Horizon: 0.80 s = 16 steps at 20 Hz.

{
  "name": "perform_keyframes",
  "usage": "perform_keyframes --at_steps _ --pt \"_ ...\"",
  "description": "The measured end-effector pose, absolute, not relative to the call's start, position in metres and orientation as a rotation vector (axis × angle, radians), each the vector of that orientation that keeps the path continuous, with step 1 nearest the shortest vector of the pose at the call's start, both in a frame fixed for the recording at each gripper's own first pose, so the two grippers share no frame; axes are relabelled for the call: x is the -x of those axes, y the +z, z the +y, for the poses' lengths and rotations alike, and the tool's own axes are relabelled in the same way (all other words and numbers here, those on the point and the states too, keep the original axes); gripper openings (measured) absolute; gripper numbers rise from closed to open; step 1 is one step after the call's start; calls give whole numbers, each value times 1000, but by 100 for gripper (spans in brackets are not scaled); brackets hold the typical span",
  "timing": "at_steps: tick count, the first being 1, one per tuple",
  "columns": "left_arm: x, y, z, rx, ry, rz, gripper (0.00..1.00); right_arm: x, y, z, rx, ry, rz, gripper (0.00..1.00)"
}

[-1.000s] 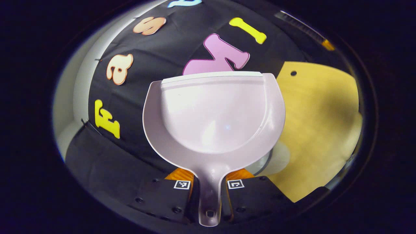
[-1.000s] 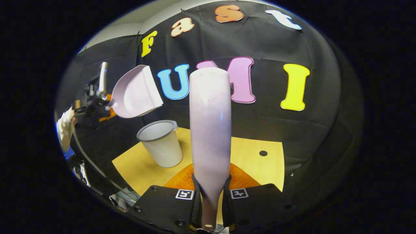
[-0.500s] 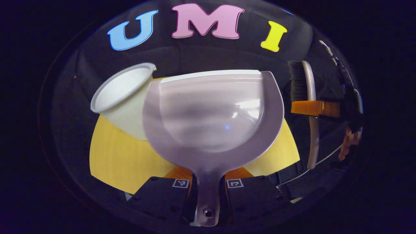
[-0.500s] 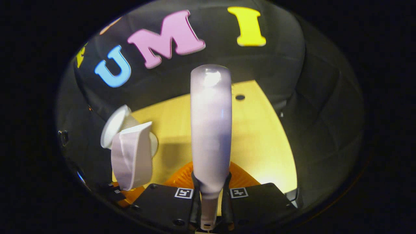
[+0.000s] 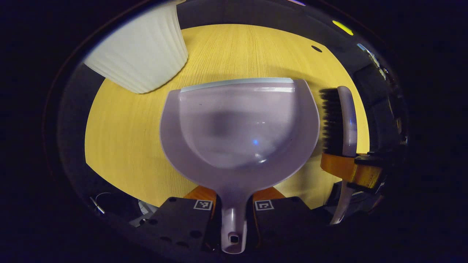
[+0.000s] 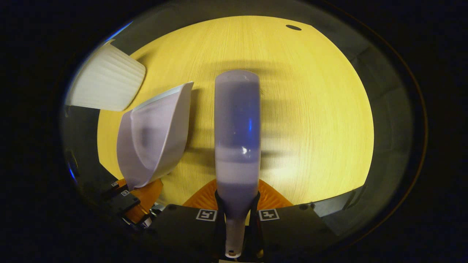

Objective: Pick up the small broom and dustpan from the desktop, sweep the trash into the dustpan with the broom, and then empty the trash into the garbage bin.

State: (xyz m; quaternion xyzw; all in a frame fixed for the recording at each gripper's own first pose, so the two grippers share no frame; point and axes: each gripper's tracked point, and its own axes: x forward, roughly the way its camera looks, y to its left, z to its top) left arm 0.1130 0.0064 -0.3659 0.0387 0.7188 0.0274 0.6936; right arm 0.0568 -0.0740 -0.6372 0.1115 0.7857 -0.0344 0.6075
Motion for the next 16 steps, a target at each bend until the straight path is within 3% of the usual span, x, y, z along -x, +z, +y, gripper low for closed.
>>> perform_keyframes --at_steps 9,16 --pt "-122 -361 -7 -189 96 1679 27 -28 -656 -76 -197 -119 1924 28" --pt "-121 -367 -2 -151 70 1758 27 -35 -661 -75 -228 -157 1944 34"
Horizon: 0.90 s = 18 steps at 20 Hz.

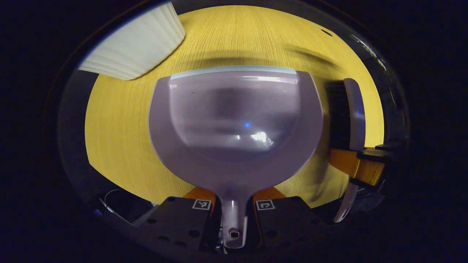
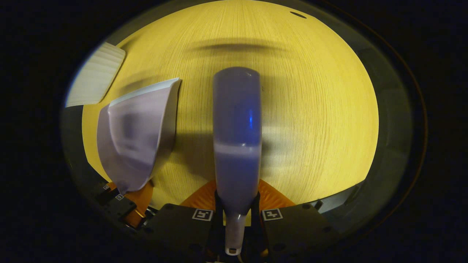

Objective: Pick up the small broom and dustpan from the desktop, sweep the trash into the dustpan with the broom, and then empty the trash into the garbage bin.

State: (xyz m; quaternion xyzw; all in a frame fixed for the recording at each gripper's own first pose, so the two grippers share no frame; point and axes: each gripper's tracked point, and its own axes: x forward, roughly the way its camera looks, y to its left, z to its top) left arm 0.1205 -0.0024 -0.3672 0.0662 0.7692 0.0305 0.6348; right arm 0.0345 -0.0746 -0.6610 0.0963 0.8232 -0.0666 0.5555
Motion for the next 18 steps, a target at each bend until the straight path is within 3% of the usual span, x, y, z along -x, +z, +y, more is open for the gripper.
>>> perform_keyframes --at_steps 1,2,3,8,10,11,13,16,17,18 --pt "-120 -368 -2 -148 68 1766 29 -35 -659 -73 -233 -159 1946 36" --pt "-120 -368 -2 -147 67 1773 28 -35 -659 -74 -232 -160 1950 29" --pt "-120 -369 -2 -151 61 1781 29 -35 -660 -73 -233 -159 1952 36" --pt "-117 -367 -3 -168 45 1817 31 -33 -657 -73 -230 -151 1961 41" --pt "-115 -364 -2 -176 36 1824 42 -33 -652 -74 -220 -156 1964 43" --pt "-114 -366 -4 -164 23 1818 61 -31 -652 -72 -226 -154 1962 60" --pt "-110 -365 -10 -125 6 1810 86 -32 -647 -73 -226 -161 1943 94" --pt "-107 -359 -8 -110 12 1771 86 -36 -632 -72 -254 -170 1906 99" --pt "-106 -355 -9 -114 6 1760 86 -35 -628 -71 -264 -168 1895 92" --pt "-106 -349 -9 -119 -1 1749 86 -35 -621 -69 -273 -168 1881 99"
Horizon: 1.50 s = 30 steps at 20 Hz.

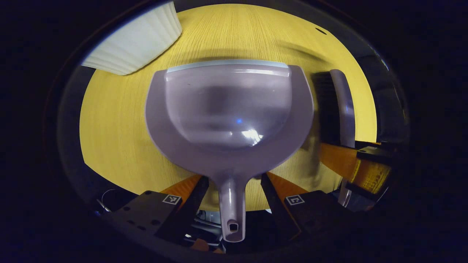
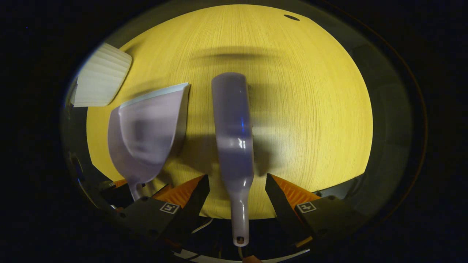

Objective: Pick up the small broom and dustpan from the desktop, sweep the trash into the dustpan with the broom, and then empty the trash into the garbage bin.

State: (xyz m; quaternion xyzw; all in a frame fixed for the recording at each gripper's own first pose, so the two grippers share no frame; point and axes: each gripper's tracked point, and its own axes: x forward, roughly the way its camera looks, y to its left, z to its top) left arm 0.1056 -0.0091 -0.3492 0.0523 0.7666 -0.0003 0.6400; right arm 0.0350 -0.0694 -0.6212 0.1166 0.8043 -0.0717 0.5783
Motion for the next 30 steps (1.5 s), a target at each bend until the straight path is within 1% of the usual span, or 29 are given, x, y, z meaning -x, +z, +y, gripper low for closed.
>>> perform_keyframes --at_steps 3,4,5,7,8,9,11,13,15,16,18,20,22,23,24,26,27,28,30 --pt "-106 -328 -11 -155 -26 1679 86 -35 -596 -70 -299 -169 1829 99" --pt "-105 -319 -13 -159 -37 1654 86 -35 -588 -71 -304 -171 1807 92" --pt "-102 -308 -17 -158 -60 1625 86 -35 -578 -73 -308 -170 1779 99" --pt "-95 -285 -26 -148 -136 1556 86 -42 -550 -79 -304 -186 1678 99" --pt "-91 -269 -28 -145 -159 1501 86 -49 -534 -80 -304 -180 1600 99" --pt "-92 -252 -27 -148 -165 1424 86 -56 -512 -81 -294 -168 1520 99" --pt "-99 -211 -26 -138 -180 1219 86 -70 -463 -80 -268 -134 1329 99" --pt "-101 -168 -23 -102 -216 986 86 -78 -408 -78 -257 -122 1119 99" --pt "-96 -130 -14 -115 -221 751 86 -87 -349 -74 -262 -116 885 99" --pt "-95 -112 -6 -147 -197 649 86 -94 -320 -77 -254 -131 759 99" --pt "-79 -77 3 -170 -114 429 86 -92 -260 -81 -202 -145 560 98" --pt "-62 -48 -11 -127 -81 260 85 -84 -230 -84 -160 -170 419 98" --pt "-51 -17 -17 -105 -88 74 84 -76 -193 -81 -135 -163 298 97" --pt "-43 -5 -23 -114 -93 31 84 -52 -170 -76 -118 -161 254 97" --pt "-41 -7 -33 -126 -110 19 82 -47 -154 -78 -86 -166 225 97" --pt "-29 -10 -34 -126 -122 42 84 -36 -138 -77 -53 -135 206 96" --pt "-27 -6 -32 -120 -125 60 82 -34 -130 -80 -46 -122 203 96" --pt "-22 -8 -31 -115 -122 85 82 -29 -126 -83 -45 -114 213 96" --pt "-24 -8 -32 -91 -125 80 83 -31 -116 -92 -26 -117 181 96"
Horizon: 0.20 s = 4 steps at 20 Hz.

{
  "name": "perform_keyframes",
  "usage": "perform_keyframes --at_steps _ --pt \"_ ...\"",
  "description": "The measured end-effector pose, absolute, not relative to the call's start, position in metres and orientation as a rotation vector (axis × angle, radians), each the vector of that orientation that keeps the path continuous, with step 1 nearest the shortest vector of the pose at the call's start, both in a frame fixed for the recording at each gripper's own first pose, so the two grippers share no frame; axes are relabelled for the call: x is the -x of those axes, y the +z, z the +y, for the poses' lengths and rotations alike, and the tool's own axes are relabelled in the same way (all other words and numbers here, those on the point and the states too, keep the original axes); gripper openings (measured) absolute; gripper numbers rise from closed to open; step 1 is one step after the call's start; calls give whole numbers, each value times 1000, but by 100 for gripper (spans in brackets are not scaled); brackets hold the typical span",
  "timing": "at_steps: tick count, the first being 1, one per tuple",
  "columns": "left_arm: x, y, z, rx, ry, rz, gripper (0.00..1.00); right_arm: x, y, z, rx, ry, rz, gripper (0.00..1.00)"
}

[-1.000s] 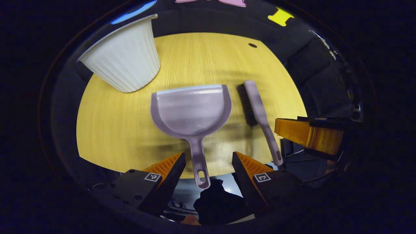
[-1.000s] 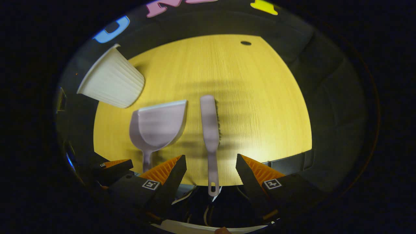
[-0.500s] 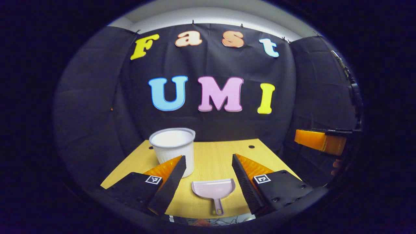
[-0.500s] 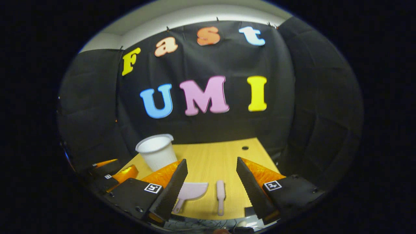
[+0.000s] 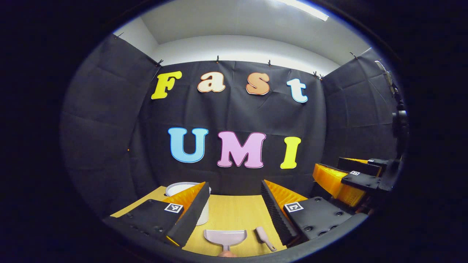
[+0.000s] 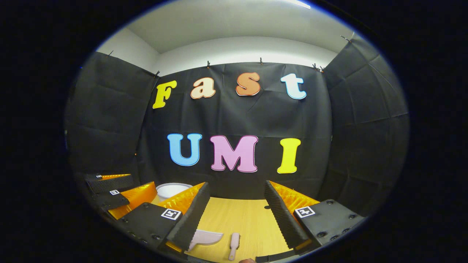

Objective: Pick up the small broom and dustpan from the desktop, sweep the trash into the dustpan with the broom, and then empty the trash into the garbage bin.

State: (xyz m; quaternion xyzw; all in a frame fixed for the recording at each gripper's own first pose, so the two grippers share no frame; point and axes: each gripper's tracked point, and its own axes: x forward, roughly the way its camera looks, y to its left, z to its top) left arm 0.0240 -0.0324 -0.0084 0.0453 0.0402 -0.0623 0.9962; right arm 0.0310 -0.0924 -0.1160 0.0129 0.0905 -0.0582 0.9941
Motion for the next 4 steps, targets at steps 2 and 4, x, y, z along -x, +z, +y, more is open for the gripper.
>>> perform_keyframes --at_steps 2,4 --pt "-29 -14 -31 -91 -91 105 83 -24 -117 -99 -5 -112 186 96" --pt "-26 -12 -30 -85 -71 96 83 -25 -120 -105 15 -103 189 96"
